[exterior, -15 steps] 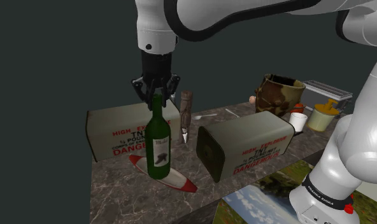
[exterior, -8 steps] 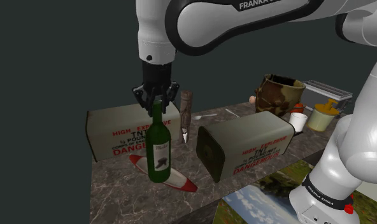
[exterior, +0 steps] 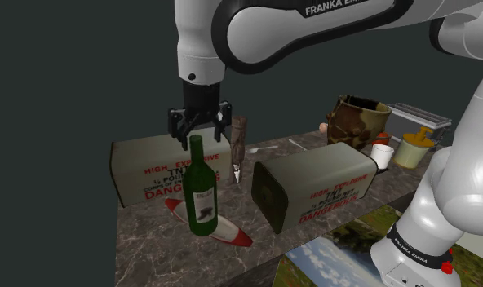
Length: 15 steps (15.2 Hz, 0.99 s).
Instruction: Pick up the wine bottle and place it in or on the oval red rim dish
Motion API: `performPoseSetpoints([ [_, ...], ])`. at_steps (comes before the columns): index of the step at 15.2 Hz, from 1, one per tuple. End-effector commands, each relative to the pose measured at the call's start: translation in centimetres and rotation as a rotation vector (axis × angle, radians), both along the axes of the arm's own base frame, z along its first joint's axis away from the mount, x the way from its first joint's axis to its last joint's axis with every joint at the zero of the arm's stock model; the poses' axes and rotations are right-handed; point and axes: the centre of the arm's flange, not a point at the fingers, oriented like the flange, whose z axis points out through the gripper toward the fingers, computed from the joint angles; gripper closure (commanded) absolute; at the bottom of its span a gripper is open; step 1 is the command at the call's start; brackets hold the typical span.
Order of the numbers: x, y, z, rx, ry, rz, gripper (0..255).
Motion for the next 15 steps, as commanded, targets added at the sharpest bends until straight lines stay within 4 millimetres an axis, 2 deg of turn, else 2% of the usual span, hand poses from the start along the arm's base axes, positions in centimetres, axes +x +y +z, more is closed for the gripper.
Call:
performPoseSetpoints([
  [1, 0.0, 0.0, -0.1, -0.001, 0.001, 0.0, 0],
  [3, 0.0, 0.0, 0.0, -0.001, 0.001, 0.0, 0],
  [7, -0.5, 0.1, 5.0, -0.001, 0.001, 0.0, 0],
  [15, -0.5, 0.1, 5.0, -0.001, 0.001, 0.0, 0],
])
